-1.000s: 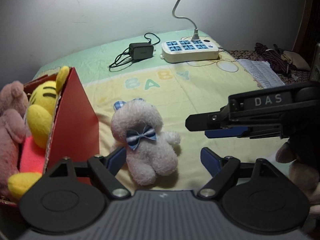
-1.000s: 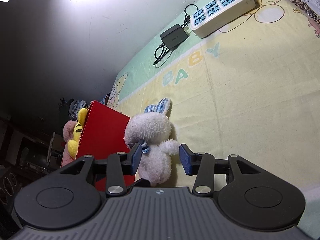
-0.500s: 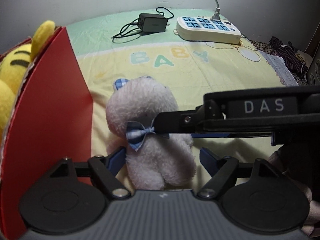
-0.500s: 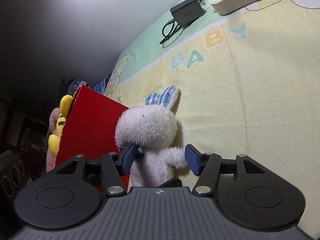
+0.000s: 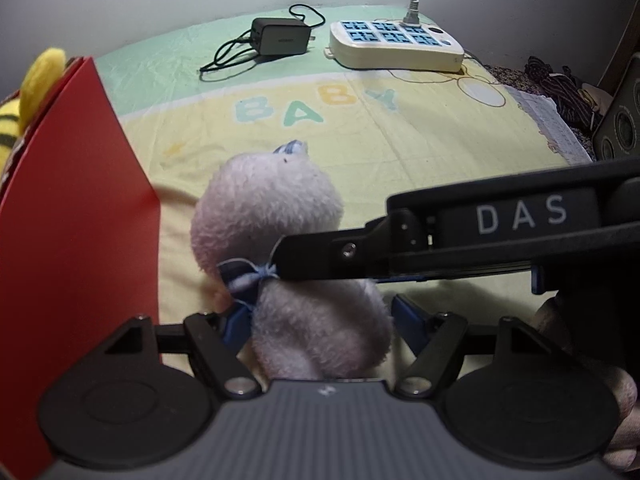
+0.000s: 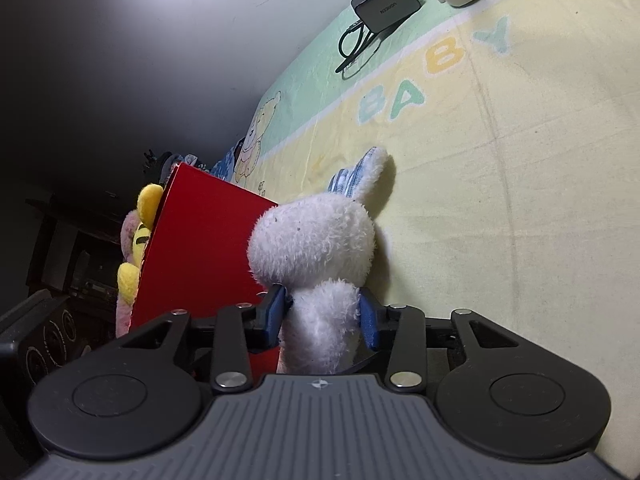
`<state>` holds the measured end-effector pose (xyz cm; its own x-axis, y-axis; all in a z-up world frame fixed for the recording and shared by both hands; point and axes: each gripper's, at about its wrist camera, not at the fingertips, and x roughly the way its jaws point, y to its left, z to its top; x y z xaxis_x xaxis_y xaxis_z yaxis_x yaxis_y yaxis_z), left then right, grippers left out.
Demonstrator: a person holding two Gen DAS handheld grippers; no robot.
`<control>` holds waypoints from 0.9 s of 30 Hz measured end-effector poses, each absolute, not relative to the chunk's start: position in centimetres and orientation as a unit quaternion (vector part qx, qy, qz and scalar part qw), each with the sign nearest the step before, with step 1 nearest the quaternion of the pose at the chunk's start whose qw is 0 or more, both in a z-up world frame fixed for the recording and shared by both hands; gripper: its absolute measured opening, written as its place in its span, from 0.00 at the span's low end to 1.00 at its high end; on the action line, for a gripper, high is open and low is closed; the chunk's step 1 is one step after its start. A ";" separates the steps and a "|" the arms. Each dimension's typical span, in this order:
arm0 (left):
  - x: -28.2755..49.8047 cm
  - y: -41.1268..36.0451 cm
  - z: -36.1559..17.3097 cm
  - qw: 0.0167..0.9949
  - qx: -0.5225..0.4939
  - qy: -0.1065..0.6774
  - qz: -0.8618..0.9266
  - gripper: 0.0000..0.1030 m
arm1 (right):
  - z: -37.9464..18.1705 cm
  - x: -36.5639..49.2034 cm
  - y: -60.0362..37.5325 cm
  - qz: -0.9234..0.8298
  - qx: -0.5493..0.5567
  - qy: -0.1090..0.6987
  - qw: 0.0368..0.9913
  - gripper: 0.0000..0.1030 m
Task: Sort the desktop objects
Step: 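Close both grippers on the white bunny's body and lift it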
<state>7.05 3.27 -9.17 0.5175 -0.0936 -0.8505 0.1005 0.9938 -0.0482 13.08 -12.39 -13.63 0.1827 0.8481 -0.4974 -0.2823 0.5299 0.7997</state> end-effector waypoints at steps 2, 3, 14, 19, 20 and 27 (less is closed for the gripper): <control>6.5 2.3 -9.0 0.869 0.004 0.488 -0.076 0.72 | -13.3 12.6 -13.6 0.388 0.280 0.502 0.721 0.40; 6.2 1.8 -8.9 0.869 0.005 0.488 -0.086 0.72 | -13.2 12.3 -14.2 0.384 0.281 0.502 0.723 0.40; 2.7 -2.2 -8.4 0.847 0.026 0.497 -0.187 0.69 | -12.5 7.2 -19.1 0.327 0.297 0.513 0.736 0.39; 1.2 -2.8 -8.6 0.834 0.040 0.510 -0.208 0.69 | -12.7 4.2 -19.6 0.308 0.306 0.520 0.736 0.39; 1.0 -2.8 -8.7 0.832 0.041 0.512 -0.211 0.70 | -12.7 3.9 -19.6 0.305 0.306 0.520 0.737 0.39; 0.0 -2.1 -7.9 0.835 0.020 0.498 -0.233 0.73 | -12.6 2.7 -20.3 0.276 0.319 0.516 0.746 0.39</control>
<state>0.02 -2.12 -7.87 0.3952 -0.3695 -0.8410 0.4095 0.8904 -0.1988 2.74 -20.29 -12.60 0.3165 0.7404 -0.5930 -0.0817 0.6441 0.7606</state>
